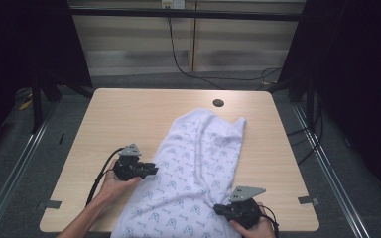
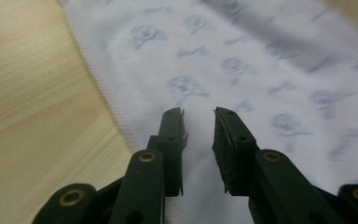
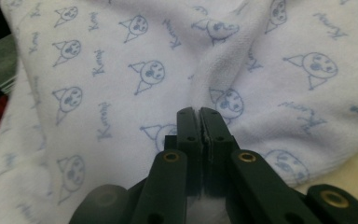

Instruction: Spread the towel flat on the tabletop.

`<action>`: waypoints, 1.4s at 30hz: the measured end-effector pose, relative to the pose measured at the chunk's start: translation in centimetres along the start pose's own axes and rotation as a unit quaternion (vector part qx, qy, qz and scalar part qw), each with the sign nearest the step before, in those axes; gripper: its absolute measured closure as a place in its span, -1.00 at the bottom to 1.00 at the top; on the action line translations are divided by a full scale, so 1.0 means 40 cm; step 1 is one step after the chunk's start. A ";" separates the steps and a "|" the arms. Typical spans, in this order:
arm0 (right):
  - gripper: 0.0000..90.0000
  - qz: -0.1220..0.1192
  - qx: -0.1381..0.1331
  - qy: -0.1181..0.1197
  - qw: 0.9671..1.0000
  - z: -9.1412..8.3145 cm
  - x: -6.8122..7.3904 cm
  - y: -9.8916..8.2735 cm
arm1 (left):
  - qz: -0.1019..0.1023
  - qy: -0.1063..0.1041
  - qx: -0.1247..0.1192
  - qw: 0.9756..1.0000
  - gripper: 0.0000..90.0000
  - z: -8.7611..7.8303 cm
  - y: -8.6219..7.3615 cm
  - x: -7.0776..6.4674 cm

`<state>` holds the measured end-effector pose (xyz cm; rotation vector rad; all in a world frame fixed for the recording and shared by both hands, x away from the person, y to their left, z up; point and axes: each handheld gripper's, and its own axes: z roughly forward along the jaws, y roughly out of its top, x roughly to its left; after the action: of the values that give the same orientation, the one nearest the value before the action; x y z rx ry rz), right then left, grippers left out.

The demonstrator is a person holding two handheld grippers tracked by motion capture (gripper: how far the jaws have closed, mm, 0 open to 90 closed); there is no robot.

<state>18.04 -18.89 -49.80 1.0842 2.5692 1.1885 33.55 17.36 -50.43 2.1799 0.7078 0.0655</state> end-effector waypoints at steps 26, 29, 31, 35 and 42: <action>0.32 0.074 -0.047 -0.122 0.989 0.092 -0.264 0.167 | -0.067 0.038 -0.056 0.995 0.49 -0.089 -0.026 0.068; 0.35 0.086 -0.052 -0.128 0.987 0.104 -0.283 0.166 | -0.076 0.039 -0.048 0.995 0.47 -0.067 -0.021 0.079; 0.51 0.092 -0.044 -0.127 0.987 0.113 -0.292 0.160 | -0.066 0.053 -0.022 0.996 0.48 -0.051 -0.029 0.081; 0.96 0.069 -0.076 -0.120 0.987 0.091 -0.269 0.178 | -0.065 0.054 -0.030 0.996 0.48 -0.058 -0.041 0.082; 0.70 0.032 -0.089 -0.039 0.995 0.094 -0.206 0.248 | -0.064 0.056 -0.031 0.996 0.48 -0.058 -0.041 0.080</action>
<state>31.09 -17.54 -46.97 1.1574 2.3344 1.3324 34.85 21.43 -50.69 2.0796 0.8956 0.1425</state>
